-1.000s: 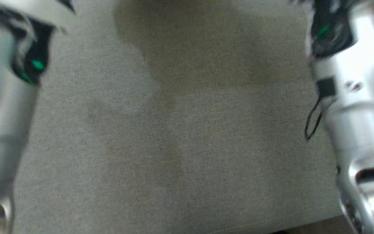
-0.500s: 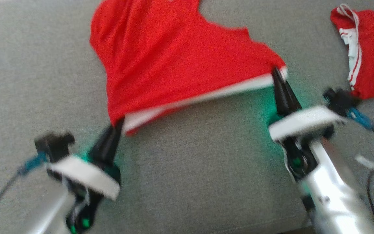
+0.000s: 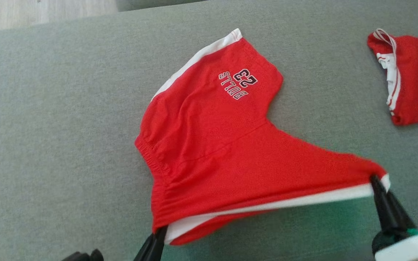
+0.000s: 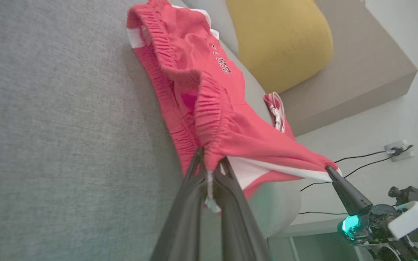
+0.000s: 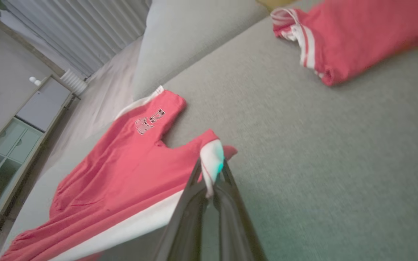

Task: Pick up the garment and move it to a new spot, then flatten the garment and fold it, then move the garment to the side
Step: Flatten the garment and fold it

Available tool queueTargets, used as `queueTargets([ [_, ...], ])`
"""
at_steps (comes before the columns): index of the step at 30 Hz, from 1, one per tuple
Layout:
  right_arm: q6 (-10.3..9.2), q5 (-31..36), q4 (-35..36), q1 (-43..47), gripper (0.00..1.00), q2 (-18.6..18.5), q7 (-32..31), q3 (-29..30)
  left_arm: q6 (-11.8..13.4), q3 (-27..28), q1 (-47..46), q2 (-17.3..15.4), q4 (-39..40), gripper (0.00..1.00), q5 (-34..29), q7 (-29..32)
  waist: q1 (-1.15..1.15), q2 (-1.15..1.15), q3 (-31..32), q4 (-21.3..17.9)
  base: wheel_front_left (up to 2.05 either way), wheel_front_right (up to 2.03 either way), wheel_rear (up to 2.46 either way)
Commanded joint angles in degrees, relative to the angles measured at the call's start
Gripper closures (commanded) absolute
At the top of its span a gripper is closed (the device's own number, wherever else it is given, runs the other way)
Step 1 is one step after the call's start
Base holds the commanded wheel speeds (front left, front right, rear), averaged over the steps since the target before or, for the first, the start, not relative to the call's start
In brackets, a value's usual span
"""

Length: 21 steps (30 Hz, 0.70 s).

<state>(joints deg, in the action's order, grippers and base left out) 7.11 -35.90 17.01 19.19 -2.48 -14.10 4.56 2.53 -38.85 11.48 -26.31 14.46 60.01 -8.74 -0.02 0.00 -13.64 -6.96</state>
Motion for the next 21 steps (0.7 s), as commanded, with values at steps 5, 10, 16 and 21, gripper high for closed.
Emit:
queueTargets([
  [5,0.37,2.03,6.45,-10.52,1.0,-0.49,-6.37,-0.42,-0.3,1.83,-4.98,1.18,2.38,1.0,2.41,1.31,0.02,0.0,-0.75,1.35,0.0,0.0,0.0],
  [10,0.37,2.47,-1.48,-25.57,1.0,-0.42,-11.79,-2.54,-0.33,1.9,-11.67,3.86,2.82,1.0,5.37,5.72,0.02,0.0,-2.94,3.98,0.0,0.0,0.0],
  [16,0.37,7.06,-19.48,-46.51,1.0,-0.41,-18.69,-1.79,-0.17,4.28,-20.71,8.66,2.35,1.0,12.16,10.16,0.02,0.0,-7.28,9.65,0.0,0.0,0.0],
  [21,0.37,11.01,-29.85,-56.25,1.0,-0.42,-19.39,-0.68,1.58,6.39,-27.31,12.49,-3.11,1.0,14.57,11.11,0.02,0.0,-9.28,13.3,0.0,0.0,0.0],
])
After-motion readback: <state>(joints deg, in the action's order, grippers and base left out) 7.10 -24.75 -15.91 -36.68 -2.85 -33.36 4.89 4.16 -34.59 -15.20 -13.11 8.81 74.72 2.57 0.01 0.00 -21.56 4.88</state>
